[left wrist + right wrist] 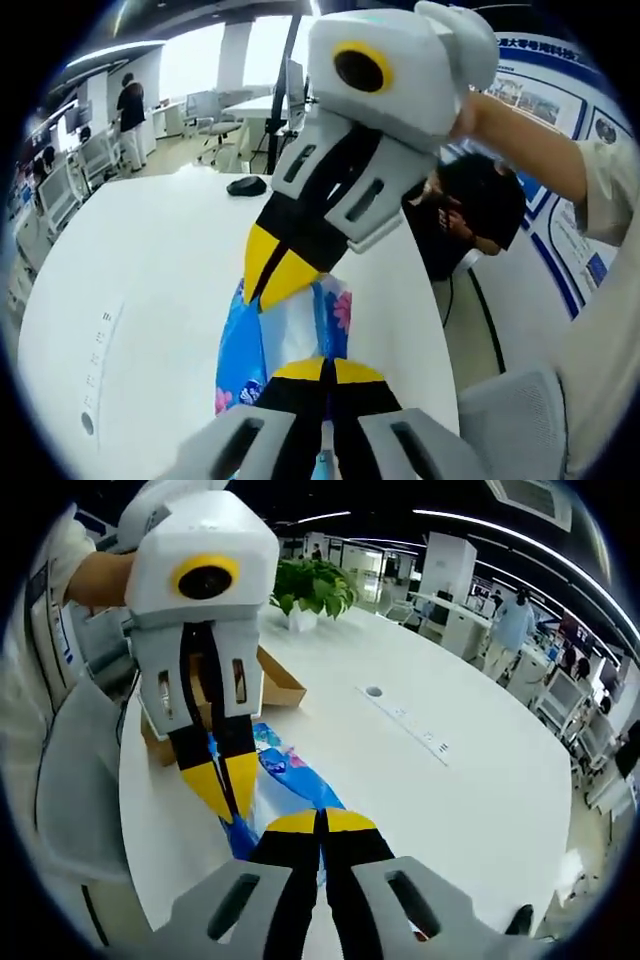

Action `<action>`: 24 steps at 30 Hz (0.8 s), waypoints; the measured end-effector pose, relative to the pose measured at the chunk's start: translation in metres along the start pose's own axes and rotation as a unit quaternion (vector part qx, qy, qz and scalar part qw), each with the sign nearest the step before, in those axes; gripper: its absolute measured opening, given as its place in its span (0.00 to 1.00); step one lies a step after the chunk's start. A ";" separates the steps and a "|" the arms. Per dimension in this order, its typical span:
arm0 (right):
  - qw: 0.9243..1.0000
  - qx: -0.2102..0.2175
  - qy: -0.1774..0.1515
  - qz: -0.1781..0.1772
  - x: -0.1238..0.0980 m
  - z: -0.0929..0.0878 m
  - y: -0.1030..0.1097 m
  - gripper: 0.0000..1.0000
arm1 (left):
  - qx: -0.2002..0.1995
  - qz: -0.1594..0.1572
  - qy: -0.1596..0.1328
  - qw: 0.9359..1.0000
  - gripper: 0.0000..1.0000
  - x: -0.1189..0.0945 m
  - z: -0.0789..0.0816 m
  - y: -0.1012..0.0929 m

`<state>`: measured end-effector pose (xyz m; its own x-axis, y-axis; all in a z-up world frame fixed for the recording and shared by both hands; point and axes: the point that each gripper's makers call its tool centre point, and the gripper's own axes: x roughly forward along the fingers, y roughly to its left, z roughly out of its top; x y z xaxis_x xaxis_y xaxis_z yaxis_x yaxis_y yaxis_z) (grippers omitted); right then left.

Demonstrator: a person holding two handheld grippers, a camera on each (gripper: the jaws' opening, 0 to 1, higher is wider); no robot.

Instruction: Operate the shoe box by opening the lid, removing the specified soft item, and placing it in the target area until the item is outside and the box remains undamaged.

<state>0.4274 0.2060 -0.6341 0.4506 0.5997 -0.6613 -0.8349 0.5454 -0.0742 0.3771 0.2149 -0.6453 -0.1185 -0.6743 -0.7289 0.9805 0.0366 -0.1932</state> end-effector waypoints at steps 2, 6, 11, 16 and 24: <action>1.000 0.004 0.001 -0.004 0.000 -0.006 -0.006 0.00 | -0.003 -0.001 -0.002 1.000 0.00 0.005 0.002 0.003; 1.000 0.012 0.002 -0.010 0.000 -0.015 -0.016 0.00 | -0.010 -0.004 -0.004 1.000 0.00 0.016 0.007 0.007; 0.999 0.023 -0.003 -0.022 -0.002 -0.021 -0.026 0.00 | -0.013 -0.011 -0.007 1.000 0.00 0.028 0.013 0.010; 0.999 0.036 -0.006 -0.034 -0.002 -0.034 -0.031 0.00 | -0.020 -0.017 -0.006 1.000 0.00 0.043 0.013 0.013; 0.997 0.053 0.001 -0.048 0.004 -0.059 -0.034 0.00 | -0.024 -0.026 0.001 0.999 0.00 0.067 0.009 0.012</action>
<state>0.4396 0.1555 -0.6782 0.5261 0.5409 -0.6563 -0.7502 0.6586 -0.0586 0.3824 0.1637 -0.6904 -0.1704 -0.6745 -0.7184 0.9643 0.0358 -0.2623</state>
